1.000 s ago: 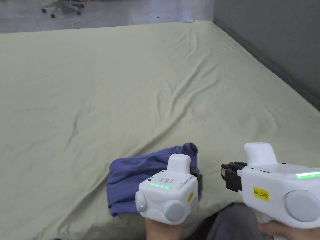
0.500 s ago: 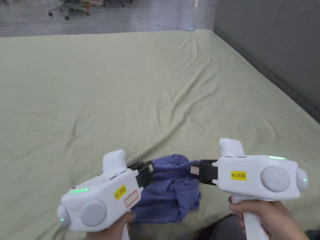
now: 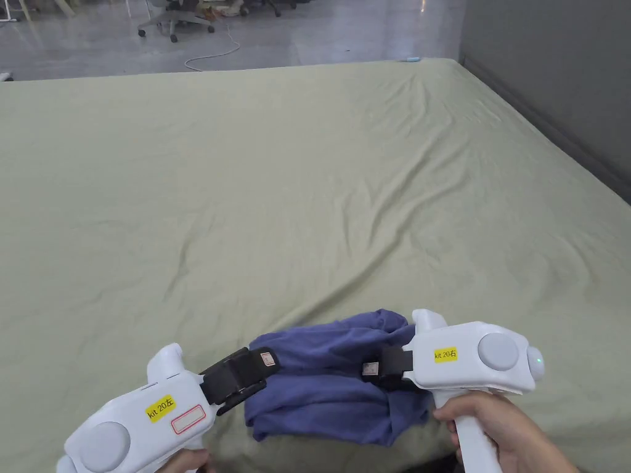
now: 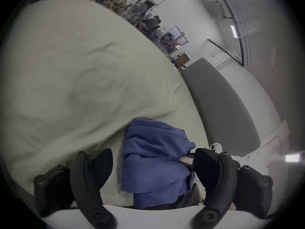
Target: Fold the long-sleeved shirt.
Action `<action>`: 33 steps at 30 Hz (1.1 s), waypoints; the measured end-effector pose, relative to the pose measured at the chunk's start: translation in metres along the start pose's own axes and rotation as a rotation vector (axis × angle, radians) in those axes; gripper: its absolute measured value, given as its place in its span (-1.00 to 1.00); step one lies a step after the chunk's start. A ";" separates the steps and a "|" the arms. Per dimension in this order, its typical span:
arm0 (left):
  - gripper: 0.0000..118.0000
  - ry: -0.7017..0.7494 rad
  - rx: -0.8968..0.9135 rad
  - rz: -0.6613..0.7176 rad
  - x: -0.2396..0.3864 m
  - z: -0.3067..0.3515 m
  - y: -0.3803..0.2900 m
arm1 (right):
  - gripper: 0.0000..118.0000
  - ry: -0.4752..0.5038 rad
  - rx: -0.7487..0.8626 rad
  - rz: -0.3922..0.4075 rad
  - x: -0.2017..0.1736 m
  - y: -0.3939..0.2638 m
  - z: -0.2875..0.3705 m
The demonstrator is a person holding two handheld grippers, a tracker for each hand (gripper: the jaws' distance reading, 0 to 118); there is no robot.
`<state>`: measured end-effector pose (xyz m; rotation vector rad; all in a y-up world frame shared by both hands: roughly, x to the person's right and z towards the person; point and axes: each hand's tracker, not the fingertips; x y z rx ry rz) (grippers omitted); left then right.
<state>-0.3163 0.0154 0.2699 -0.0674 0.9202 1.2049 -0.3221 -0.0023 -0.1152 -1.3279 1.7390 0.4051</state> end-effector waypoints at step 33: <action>-0.60 0.241 -0.122 -0.202 -0.131 0.171 0.226 | -1.00 -0.107 0.419 0.612 -0.327 -0.027 -0.098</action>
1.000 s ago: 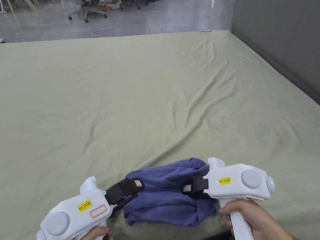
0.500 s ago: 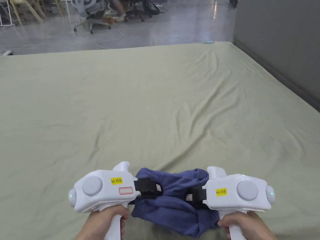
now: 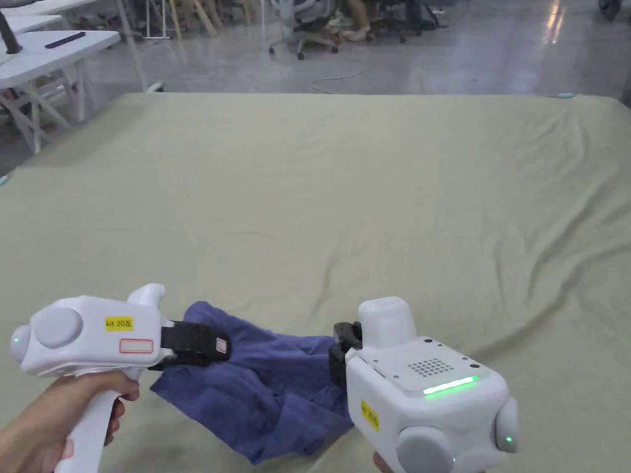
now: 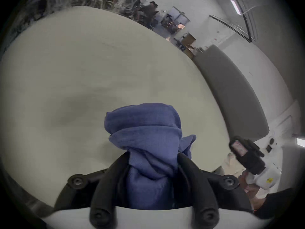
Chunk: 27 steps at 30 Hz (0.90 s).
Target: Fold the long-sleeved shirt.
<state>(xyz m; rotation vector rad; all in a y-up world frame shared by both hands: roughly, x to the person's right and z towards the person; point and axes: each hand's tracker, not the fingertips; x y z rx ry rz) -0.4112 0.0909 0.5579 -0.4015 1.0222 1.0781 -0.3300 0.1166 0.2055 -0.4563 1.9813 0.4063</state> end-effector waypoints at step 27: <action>-0.98 0.196 0.619 -0.162 0.038 0.117 -0.001 | -1.00 -0.032 0.215 0.013 -0.045 0.063 -0.029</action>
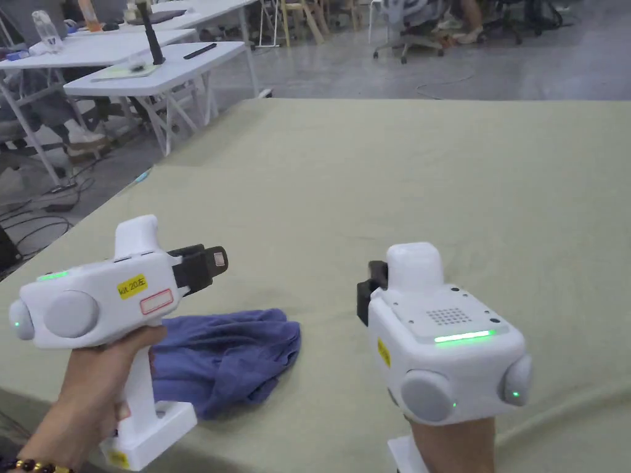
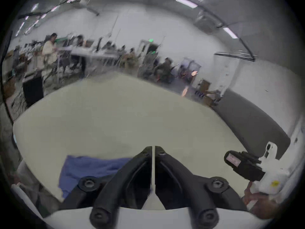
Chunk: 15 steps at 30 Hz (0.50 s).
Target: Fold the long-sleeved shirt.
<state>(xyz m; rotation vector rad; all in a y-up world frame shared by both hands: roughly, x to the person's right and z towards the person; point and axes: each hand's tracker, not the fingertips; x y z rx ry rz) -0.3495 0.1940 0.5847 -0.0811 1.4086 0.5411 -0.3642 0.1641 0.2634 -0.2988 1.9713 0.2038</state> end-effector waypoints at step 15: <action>-0.99 0.069 0.348 -0.325 0.286 -0.036 -0.074 | -1.00 -0.457 0.312 0.117 0.193 0.046 0.182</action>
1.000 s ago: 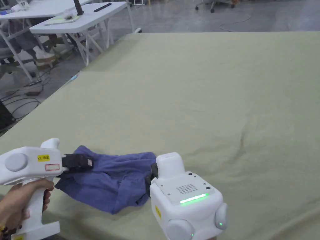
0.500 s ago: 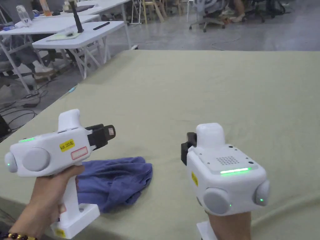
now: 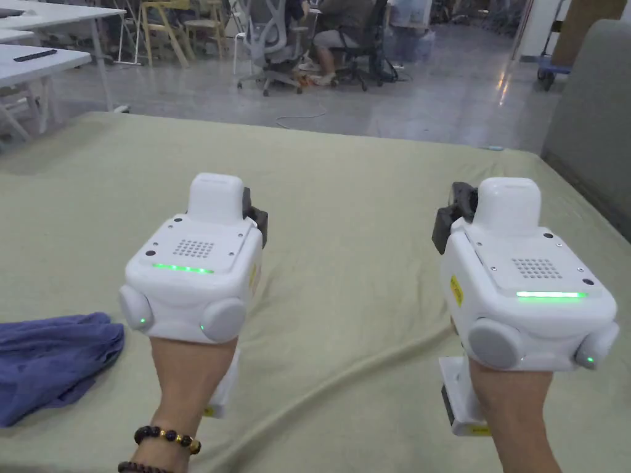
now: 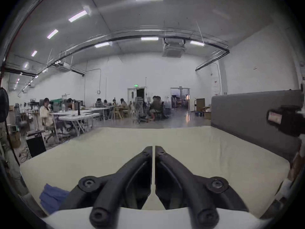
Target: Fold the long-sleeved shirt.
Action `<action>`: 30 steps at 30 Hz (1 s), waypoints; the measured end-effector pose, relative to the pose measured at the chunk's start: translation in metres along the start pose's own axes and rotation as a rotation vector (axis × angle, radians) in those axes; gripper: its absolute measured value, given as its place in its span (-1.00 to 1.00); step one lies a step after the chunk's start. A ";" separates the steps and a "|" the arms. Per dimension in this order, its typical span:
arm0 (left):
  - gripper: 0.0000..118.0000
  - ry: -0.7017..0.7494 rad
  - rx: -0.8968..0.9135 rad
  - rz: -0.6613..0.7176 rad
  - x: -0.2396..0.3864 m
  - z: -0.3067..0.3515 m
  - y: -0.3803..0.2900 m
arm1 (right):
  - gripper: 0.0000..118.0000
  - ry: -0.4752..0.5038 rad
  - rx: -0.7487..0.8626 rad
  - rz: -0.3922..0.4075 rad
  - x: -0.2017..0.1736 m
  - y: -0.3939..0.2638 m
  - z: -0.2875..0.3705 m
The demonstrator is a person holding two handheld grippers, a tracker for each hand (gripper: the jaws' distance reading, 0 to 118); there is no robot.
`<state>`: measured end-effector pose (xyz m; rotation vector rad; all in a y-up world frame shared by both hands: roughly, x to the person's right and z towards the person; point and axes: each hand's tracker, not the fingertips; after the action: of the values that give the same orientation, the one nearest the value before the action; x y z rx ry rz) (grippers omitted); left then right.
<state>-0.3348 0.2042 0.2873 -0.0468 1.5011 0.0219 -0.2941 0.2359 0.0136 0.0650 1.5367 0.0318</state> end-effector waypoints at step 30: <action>0.11 -0.062 -0.097 0.004 0.037 0.064 -0.072 | -0.76 -0.106 -0.076 -0.013 0.051 -0.083 0.066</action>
<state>-0.2656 0.1349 0.2558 -0.1195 1.4377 0.0987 -0.2277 0.1551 -0.0401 -0.0041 1.4283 0.0754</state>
